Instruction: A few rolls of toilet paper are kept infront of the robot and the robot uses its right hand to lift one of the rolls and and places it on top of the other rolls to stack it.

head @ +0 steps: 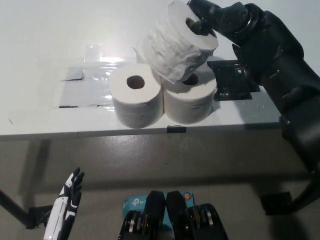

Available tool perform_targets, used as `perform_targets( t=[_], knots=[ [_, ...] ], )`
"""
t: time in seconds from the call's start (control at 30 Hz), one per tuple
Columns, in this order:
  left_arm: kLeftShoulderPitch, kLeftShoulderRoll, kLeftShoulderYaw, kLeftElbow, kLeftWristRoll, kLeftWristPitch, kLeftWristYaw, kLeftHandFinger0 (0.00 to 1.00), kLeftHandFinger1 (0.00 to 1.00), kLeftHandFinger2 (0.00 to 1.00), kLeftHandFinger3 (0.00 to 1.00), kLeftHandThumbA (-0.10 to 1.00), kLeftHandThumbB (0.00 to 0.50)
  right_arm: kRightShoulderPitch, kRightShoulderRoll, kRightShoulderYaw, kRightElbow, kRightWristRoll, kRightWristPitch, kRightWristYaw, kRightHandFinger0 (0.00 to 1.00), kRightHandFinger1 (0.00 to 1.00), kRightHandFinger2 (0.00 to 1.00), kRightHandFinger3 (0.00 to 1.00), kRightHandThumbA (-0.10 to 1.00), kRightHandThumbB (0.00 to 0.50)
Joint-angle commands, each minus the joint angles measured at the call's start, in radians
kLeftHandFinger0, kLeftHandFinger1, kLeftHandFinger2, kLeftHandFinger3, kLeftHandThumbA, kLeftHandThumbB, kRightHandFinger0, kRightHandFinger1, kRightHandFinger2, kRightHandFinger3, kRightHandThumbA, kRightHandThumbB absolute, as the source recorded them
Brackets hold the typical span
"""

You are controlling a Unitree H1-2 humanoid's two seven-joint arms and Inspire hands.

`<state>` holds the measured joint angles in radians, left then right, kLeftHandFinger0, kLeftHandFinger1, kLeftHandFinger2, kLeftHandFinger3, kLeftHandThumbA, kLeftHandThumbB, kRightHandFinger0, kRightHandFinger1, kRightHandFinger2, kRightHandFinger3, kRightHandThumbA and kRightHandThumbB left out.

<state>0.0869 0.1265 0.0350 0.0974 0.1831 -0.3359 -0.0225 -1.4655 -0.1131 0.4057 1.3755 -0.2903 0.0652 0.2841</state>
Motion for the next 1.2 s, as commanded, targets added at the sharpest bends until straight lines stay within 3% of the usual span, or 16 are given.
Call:
perform_targets(
  t=[0.0,0.1,0.17,0.23,0.3,0.37,0.4,0.43,0.47,0.5,0.53,0.57,0.6,0.63,0.83,1.17],
  knots=[
    [0.0,0.015,-0.005,-0.038,0.009,-0.017,0.01,1.0,1.0,1.0,1.0,1.0,0.274,-0.101,-0.02,0.03,-0.012,-0.058,-0.069,-0.047,0.0,0.16,0.43,0.39,0.73,0.069],
    [0.003,0.016,-0.007,-0.044,0.012,-0.011,0.007,1.0,1.0,1.0,1.0,1.0,0.261,-0.103,-0.019,0.039,-0.011,-0.068,-0.073,-0.054,0.0,0.11,0.35,0.27,0.73,0.082],
    [0.003,0.016,-0.008,-0.043,0.014,-0.015,0.008,1.0,1.0,1.0,1.0,1.0,0.248,-0.103,-0.017,0.051,-0.01,-0.081,-0.075,-0.06,0.0,0.09,0.34,0.3,0.73,0.091],
    [0.003,0.017,-0.009,-0.042,0.024,-0.021,0.013,1.0,1.0,1.0,1.0,1.0,0.235,-0.105,-0.014,0.072,-0.009,-0.107,-0.074,-0.069,0.0,0.09,0.36,0.39,0.69,0.096],
    [0.002,0.018,-0.01,-0.044,0.029,-0.018,0.014,1.0,1.0,1.0,1.0,1.0,0.229,-0.108,-0.012,0.112,-0.004,-0.142,-0.069,-0.063,0.01,0.15,0.42,0.4,0.69,0.109],
    [-0.003,0.018,-0.006,-0.048,0.028,-0.01,0.015,1.0,1.0,1.0,1.0,1.0,0.235,-0.118,-0.009,0.132,0.002,-0.156,-0.063,-0.059,0.03,0.18,0.43,0.36,0.73,0.133],
    [-0.008,0.02,-0.007,-0.039,0.037,-0.021,0.019,1.0,1.0,1.0,1.0,1.0,0.235,-0.118,-0.009,0.145,0.004,-0.165,-0.055,-0.048,0.1,0.18,0.36,0.31,0.74,0.213],
    [-0.008,0.02,-0.007,-0.039,0.039,-0.023,0.019,1.0,1.0,1.0,1.0,1.0,0.235,-0.118,-0.007,0.143,0.005,-0.159,-0.047,-0.039,0.07,0.16,0.31,0.28,0.73,0.226],
    [-0.008,0.021,-0.007,-0.037,0.04,-0.024,0.019,1.0,1.0,1.0,1.0,1.0,0.232,-0.119,-0.006,0.146,0.005,-0.159,-0.039,-0.018,0.17,0.25,0.38,0.34,0.78,0.291],
    [-0.008,0.02,-0.007,-0.037,0.043,-0.026,0.02,1.0,1.0,1.0,1.0,1.0,0.226,-0.121,-0.002,0.131,0.009,-0.142,-0.017,0.018,0.41,0.54,0.71,0.76,0.8,0.356],
    [-0.007,0.02,-0.007,-0.038,0.043,-0.024,0.02,1.0,1.0,1.0,1.0,1.0,0.232,-0.122,-0.001,0.125,0.011,-0.137,-0.01,0.034,0.5,0.68,0.91,1.0,0.79,0.408],
    [-0.005,0.019,-0.007,-0.045,0.045,-0.016,0.019,1.0,1.0,1.0,1.0,1.0,0.232,-0.126,0.0,0.116,0.014,-0.127,-0.002,0.076,0.7,0.9,1.0,1.0,0.8,0.396],
    [-0.004,0.019,-0.007,-0.049,0.047,-0.011,0.018,1.0,1.0,1.0,1.0,1.0,0.232,-0.128,0.0,0.117,0.014,-0.129,-0.002,0.094,0.81,0.97,1.0,1.0,0.8,0.397],
    [-0.004,0.02,-0.008,-0.049,0.047,-0.016,0.018,1.0,1.0,1.0,1.0,1.0,0.224,-0.133,0.001,0.14,0.014,-0.154,-0.004,0.106,1.0,1.0,1.0,1.0,0.84,0.426],
    [-0.017,0.021,-0.005,-0.036,0.031,-0.023,0.013,1.0,1.0,1.0,1.0,1.0,0.234,-0.16,0.008,0.193,0.021,-0.201,-0.011,0.128,1.0,1.0,1.0,1.0,0.83,0.496],
    [-0.02,0.025,-0.013,-0.049,0.025,-0.011,0.0,1.0,1.0,1.0,1.0,1.0,0.231,-0.204,0.011,0.126,0.03,-0.156,0.03,0.21,1.0,1.0,1.0,1.0,0.72,0.5]
  ],
)
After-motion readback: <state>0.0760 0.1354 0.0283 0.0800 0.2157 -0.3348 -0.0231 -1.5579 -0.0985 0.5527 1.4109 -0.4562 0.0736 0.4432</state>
